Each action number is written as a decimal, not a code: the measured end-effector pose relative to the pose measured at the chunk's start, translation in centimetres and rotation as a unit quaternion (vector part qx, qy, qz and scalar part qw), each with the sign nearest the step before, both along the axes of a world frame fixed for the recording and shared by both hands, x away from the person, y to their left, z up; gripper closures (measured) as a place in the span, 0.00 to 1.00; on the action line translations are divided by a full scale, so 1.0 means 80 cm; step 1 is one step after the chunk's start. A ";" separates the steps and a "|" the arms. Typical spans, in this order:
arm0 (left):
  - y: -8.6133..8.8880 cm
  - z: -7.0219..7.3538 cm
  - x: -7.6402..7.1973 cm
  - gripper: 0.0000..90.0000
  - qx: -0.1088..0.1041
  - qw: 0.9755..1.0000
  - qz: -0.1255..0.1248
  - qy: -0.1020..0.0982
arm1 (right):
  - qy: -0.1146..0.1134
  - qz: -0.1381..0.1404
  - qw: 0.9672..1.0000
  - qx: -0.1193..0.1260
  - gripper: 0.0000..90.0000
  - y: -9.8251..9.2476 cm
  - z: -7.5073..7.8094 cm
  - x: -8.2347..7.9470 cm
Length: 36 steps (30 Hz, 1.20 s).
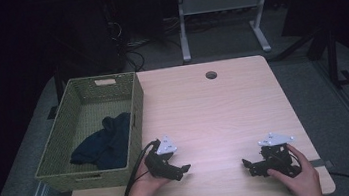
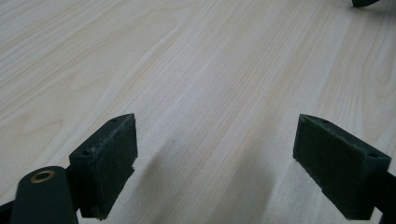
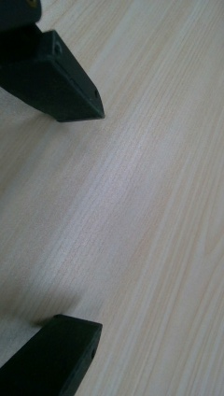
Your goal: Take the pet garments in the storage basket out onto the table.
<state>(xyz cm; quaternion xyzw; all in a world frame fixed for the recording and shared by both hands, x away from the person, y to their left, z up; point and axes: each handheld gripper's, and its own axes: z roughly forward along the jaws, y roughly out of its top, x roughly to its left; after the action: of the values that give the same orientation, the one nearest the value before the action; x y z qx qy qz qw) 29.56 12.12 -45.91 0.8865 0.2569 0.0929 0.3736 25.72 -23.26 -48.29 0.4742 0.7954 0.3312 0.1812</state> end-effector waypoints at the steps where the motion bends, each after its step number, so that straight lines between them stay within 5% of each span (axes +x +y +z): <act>1: 0.000 0.001 0.000 0.15 0.001 1.000 -0.001 0.000 | 0.000 0.000 1.000 0.000 0.00 0.000 0.000 0.000; 36: -0.002 0.033 0.006 0.15 -0.029 1.000 -0.006 -0.007 | 0.003 -0.003 1.000 0.001 0.00 0.001 0.000 -0.001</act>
<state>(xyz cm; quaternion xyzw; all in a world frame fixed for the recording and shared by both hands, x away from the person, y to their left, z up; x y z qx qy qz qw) 30.05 11.99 -43.25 0.8759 0.2516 0.0895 0.4019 25.68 -23.22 -48.27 0.4777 0.7942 0.3303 0.1788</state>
